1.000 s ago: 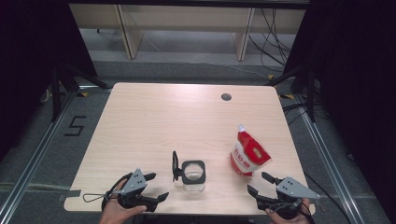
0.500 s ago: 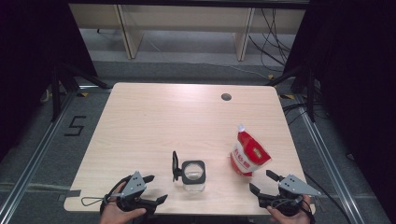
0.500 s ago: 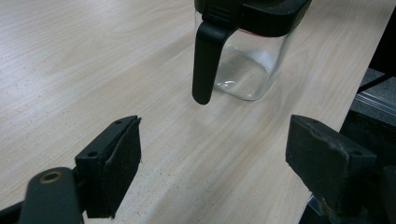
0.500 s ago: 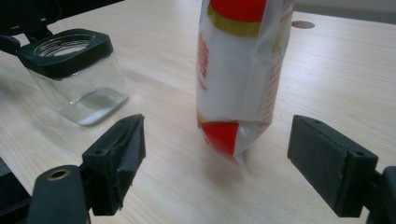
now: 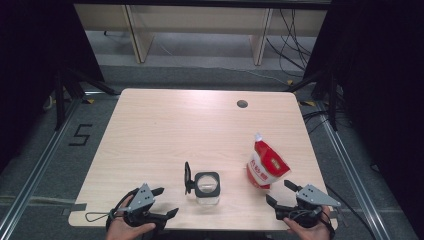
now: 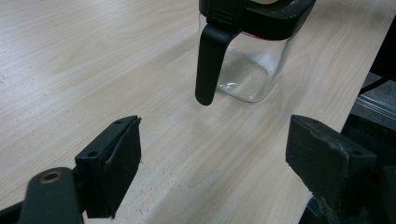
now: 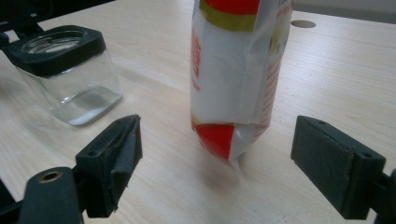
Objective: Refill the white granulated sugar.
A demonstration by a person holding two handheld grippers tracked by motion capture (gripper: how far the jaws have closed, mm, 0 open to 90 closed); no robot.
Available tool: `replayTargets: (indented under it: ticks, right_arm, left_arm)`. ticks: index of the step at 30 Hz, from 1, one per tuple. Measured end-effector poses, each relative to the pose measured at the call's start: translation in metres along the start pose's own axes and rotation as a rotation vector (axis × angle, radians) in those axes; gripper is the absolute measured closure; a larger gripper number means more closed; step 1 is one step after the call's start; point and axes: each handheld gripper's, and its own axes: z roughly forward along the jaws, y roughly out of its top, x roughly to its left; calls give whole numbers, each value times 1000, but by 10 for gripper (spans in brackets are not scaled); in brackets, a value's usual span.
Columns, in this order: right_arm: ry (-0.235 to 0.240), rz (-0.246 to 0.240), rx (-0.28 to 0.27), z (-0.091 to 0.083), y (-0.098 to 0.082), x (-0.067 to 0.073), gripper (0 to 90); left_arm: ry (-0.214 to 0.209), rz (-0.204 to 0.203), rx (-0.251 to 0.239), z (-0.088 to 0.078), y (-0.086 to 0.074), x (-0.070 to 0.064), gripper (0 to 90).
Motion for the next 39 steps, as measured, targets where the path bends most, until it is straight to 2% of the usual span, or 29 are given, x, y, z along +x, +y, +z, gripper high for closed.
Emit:
replayTargets:
  ticks: [1,3,4,5,6,7,8,9,10,12,14,15,16,17,18,21,23,24,25,26,28,30,31,32,33,34,35,36,39]
  right_arm:
    - [6,-34,-9,3,1,-2,177]
    - [16,-11,-9,9,0,-1,177]
    - [9,-10,-19,11,0,-1,176]
    - [13,-20,-20,12,1,-2,177]
    - [7,-15,-16,13,2,-2,182]
    - [5,-11,-17,15,2,-3,184]
    - [-1,5,-9,16,3,-2,184]
    - [3,-6,-28,19,3,-4,184]
    - [-1,8,-31,22,3,-3,184]
    - [4,-12,-33,25,3,-5,185]
    - [0,2,-30,30,4,-4,189]
    - [7,-13,-33,33,4,-5,190]
    - [1,-4,-33,36,4,-5,191]
    - [-6,-47,-57,41,4,-7,191]
    - [-2,-13,-50,43,4,-6,192]
    - [5,-33,-71,49,3,-10,202]
    - [-5,-23,-57,50,3,-11,201]
    - [1,-27,-82,53,3,-11,204]
    - [0,-40,-84,55,3,-13,205]
    - [3,-19,-75,55,2,-11,205]
    - [6,-9,-82,57,2,-10,216]
    - [6,-54,-99,60,2,-12,216]
    - [6,-54,-99,60,2,-12,216]
    - [9,-19,-91,60,2,-9,220]
    - [9,-19,-91,60,2,-9,220]
    - [9,-47,-103,62,3,-12,219]
    - [2,-25,-84,63,2,-9,223]
    - [15,-42,-94,64,2,-12,226]
    - [15,-39,-94,67,1,-12,230]
  left_arm:
    - [3,-20,-4,1,0,-2,177]
    - [-5,17,-6,0,1,0,177]
    - [-4,17,2,-1,1,1,177]
    - [2,-15,-8,-1,0,0,177]
    - [1,-21,-6,0,-1,0,177]
    - [0,-8,-5,-1,0,0,177]
    - [1,-20,-6,0,0,-1,177]
    - [-1,-4,-2,0,0,0,177]
    - [-6,17,-2,0,0,1,177]
    - [-8,19,1,0,0,1,177]
    - [-5,20,5,0,0,1,177]
    - [-8,19,3,0,0,1,177]
    - [-6,21,4,-1,0,1,177]
    - [-7,1,-3,0,0,-1,177]
    - [-3,-1,0,0,0,-1,177]
    - [-7,-11,-3,1,0,-2,177]
    - [-7,-11,-3,1,0,-2,177]
    - [-8,-15,-4,1,-1,-2,177]
    - [-8,-15,-3,1,-1,-2,177]
    - [-8,-13,-3,1,-1,-2,177]
    - [-4,-1,-3,1,0,-2,177]
    - [-8,-13,-2,1,-1,-2,177]
    - [-8,-13,-2,1,-1,-2,177]
    - [-9,6,0,1,0,-1,177]
    - [-9,6,0,1,0,-1,177]
    - [-11,16,0,1,0,-1,177]
    - [-12,17,1,1,0,-1,177]
    - [-12,19,1,1,0,-1,177]
    - [-13,23,4,1,0,-1,177]
